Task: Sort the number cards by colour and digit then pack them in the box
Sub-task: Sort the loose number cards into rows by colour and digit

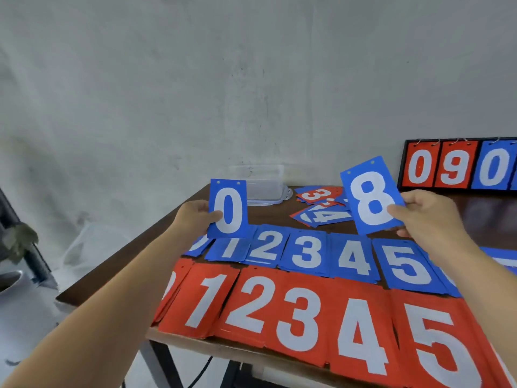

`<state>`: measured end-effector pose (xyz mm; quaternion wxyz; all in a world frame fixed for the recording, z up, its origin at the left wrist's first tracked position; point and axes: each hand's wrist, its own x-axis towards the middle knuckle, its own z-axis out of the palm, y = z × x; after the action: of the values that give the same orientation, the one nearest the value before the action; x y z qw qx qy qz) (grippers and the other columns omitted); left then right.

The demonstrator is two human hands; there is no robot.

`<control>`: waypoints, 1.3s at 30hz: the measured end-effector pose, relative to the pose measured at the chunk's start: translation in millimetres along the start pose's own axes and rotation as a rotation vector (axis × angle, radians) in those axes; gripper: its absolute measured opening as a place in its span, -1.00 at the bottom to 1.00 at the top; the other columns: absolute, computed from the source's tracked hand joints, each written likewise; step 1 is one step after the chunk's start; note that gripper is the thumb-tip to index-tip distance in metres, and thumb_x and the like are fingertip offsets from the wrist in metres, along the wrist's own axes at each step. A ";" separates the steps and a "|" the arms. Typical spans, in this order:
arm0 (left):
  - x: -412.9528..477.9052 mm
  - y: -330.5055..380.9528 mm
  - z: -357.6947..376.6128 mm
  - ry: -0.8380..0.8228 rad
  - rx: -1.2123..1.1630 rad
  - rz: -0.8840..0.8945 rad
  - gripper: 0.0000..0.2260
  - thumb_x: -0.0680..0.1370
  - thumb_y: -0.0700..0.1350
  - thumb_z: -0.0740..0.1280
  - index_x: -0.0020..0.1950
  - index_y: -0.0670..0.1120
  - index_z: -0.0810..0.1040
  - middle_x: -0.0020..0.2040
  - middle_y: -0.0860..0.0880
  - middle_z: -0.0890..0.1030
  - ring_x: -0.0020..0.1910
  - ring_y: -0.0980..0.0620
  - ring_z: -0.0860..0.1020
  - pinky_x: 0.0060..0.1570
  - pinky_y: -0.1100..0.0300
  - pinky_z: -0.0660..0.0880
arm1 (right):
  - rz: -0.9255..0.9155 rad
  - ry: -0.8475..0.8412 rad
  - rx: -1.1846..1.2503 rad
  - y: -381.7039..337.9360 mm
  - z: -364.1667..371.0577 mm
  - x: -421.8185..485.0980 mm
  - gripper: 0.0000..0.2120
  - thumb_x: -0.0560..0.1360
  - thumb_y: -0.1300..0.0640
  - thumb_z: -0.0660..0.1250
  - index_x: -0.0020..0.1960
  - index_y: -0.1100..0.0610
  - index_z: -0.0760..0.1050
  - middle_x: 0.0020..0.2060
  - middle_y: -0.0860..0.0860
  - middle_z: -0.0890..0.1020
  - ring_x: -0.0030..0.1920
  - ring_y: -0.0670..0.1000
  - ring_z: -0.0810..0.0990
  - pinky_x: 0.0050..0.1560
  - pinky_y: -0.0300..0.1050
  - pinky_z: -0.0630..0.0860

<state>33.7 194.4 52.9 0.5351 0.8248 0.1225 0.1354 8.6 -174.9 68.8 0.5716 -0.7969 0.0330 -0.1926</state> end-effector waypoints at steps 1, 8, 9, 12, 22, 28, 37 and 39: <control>4.5 -5.3 -10.6 0.001 0.012 -0.005 -0.92 0.53 -0.19 0.39 0.00 -0.12 0.59 -0.01 -0.12 0.67 -0.08 -0.09 0.64 -0.06 0.03 0.59 | 0.001 0.008 0.009 -2.1 6.9 -7.4 -0.92 0.55 0.28 0.31 0.02 0.17 0.53 -0.11 0.02 0.61 -0.27 -0.06 0.56 -0.32 -0.21 0.44; 44.7 -42.8 -64.9 0.006 0.046 -0.025 -0.87 0.54 -0.24 0.38 0.07 -0.23 0.58 -0.03 -0.16 0.65 -0.18 -0.07 0.62 -0.30 0.17 0.52 | 0.041 0.107 0.051 -15.4 58.2 -37.7 -0.90 0.54 0.32 0.30 -0.01 0.15 0.51 -0.12 0.04 0.60 -0.31 -0.03 0.53 -0.34 -0.15 0.44; 48.4 -48.4 -68.2 -0.004 0.067 -0.022 -0.88 0.54 -0.24 0.38 0.06 -0.22 0.58 -0.03 -0.15 0.64 -0.16 -0.07 0.61 -0.28 0.17 0.53 | 0.048 0.113 0.055 -16.2 64.9 -40.7 -0.90 0.54 0.32 0.31 -0.01 0.15 0.51 -0.12 0.05 0.61 -0.30 -0.02 0.53 -0.32 -0.14 0.46; 59.8 -68.6 -71.9 -0.017 0.174 -0.009 -0.98 0.52 -0.23 0.38 -0.09 -0.13 0.57 -0.09 -0.12 0.63 -0.11 -0.10 0.61 -0.10 0.03 0.58 | 0.063 0.125 0.042 -19.9 80.9 -50.6 -0.91 0.54 0.31 0.31 0.02 0.18 0.51 -0.12 0.05 0.60 -0.30 -0.06 0.55 -0.33 -0.15 0.46; 68.0 -106.2 -56.5 0.000 0.604 0.047 -0.79 0.53 -0.09 0.38 0.12 -0.12 0.54 0.06 -0.08 0.60 0.01 -0.05 0.55 -0.09 0.12 0.47 | 0.047 0.174 -0.130 -22.0 99.2 -66.6 -0.94 0.53 0.23 0.35 -0.01 0.15 0.50 -0.06 0.06 0.64 -0.11 0.06 0.63 -0.18 -0.05 0.55; 68.6 -102.6 -48.4 0.026 0.738 0.084 -0.61 0.53 0.00 0.38 0.31 -0.10 0.48 0.19 -0.10 0.57 0.17 -0.11 0.51 0.09 0.02 0.47 | 0.049 0.209 -0.177 -13.9 90.2 -77.0 -0.92 0.53 0.21 0.36 -0.11 0.09 0.49 -0.03 0.10 0.67 -0.06 0.10 0.67 -0.06 0.10 0.63; 43.2 -65.5 14.7 -0.111 0.542 0.229 -0.51 0.51 -0.03 0.40 0.41 -0.08 0.41 0.28 -0.07 0.54 0.22 -0.09 0.51 0.18 0.01 0.45 | 0.076 0.284 -0.220 8.2 41.8 -77.7 -0.90 0.50 0.24 0.38 -0.11 0.07 0.52 -0.14 0.02 0.66 -0.08 0.07 0.66 -0.02 0.11 0.61; 37.2 -55.1 32.7 -0.142 0.536 0.250 -0.51 0.52 -0.03 0.40 0.42 -0.09 0.40 0.31 -0.07 0.53 0.24 -0.10 0.50 0.20 -0.02 0.46 | 0.091 0.298 -0.228 17.0 23.8 -75.3 -0.95 0.50 0.23 0.38 -0.07 0.12 0.54 -0.12 0.04 0.66 -0.07 0.07 0.65 -0.03 0.10 0.62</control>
<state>76.8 201.4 -6.8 0.2847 0.9528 0.0135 0.1049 -50.0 -138.9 26.3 0.4746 -0.8168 0.1750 -0.2775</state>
